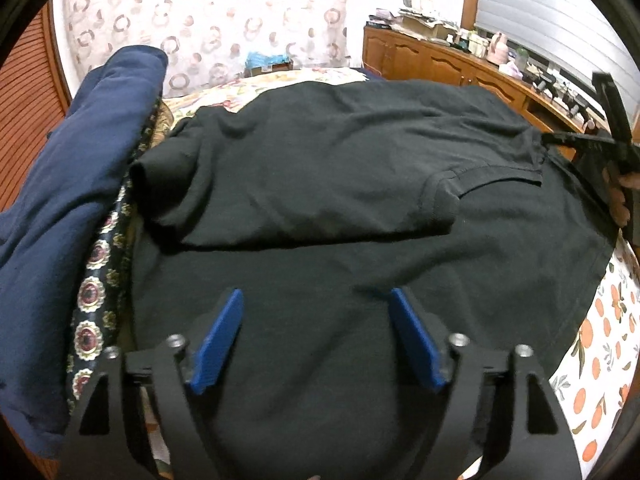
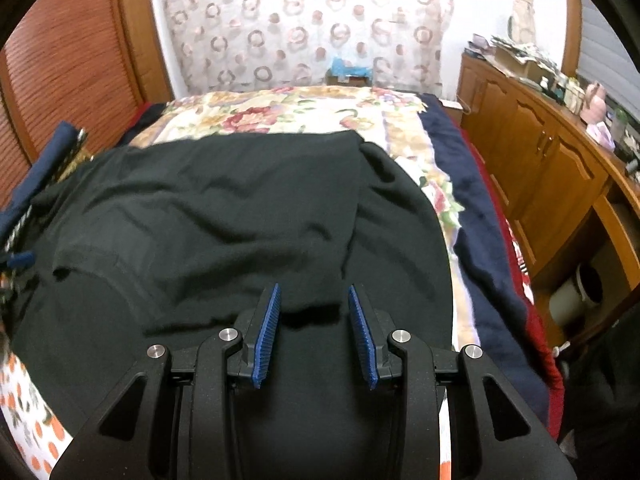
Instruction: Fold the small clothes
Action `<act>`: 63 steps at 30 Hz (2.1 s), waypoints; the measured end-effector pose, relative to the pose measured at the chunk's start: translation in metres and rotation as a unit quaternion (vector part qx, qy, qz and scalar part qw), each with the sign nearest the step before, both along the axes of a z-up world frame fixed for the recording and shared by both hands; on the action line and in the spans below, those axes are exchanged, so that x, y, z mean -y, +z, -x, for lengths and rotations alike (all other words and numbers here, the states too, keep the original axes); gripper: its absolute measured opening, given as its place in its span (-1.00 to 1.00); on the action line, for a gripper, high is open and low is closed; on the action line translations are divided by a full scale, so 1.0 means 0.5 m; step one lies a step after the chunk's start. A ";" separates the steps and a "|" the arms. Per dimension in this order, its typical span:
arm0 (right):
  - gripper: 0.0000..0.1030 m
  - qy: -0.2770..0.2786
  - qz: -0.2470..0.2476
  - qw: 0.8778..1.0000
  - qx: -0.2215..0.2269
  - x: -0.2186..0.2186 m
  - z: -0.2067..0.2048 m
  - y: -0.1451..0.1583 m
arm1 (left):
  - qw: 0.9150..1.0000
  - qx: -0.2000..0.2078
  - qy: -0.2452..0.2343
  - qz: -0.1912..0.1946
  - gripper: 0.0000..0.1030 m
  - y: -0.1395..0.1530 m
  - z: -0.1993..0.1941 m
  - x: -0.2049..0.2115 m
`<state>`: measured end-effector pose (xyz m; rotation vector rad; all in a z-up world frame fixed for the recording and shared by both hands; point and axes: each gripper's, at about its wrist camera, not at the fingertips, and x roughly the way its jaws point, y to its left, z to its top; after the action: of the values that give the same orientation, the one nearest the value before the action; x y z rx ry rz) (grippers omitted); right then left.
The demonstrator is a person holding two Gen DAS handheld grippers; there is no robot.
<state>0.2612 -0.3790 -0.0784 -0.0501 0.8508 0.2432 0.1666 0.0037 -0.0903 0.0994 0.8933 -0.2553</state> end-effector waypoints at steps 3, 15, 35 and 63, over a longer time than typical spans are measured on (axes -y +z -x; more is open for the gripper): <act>-0.24 -0.009 -0.002 1.000 -0.001 0.001 -0.017 0.000 | 1.000 -0.005 -0.002 -0.002 0.75 -0.001 -0.002 0.007; -0.22 -0.003 0.020 1.000 -0.012 -0.008 -0.028 -0.032 | 0.999 0.010 0.023 0.043 0.79 0.032 0.009 -0.018; -0.19 -0.002 0.030 0.999 -0.011 -0.013 -0.024 -0.034 | 0.990 -0.005 0.141 -0.005 0.24 0.018 -0.097 -0.039; -0.20 -0.004 0.046 0.999 -0.004 -0.020 -0.022 -0.030 | 0.994 0.048 0.095 0.019 -1.00 0.072 -0.081 -0.026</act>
<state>0.2720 -0.3689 -0.0935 -0.1321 0.8697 0.1961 0.2073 0.0168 -0.0542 -0.0088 0.7956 -0.0891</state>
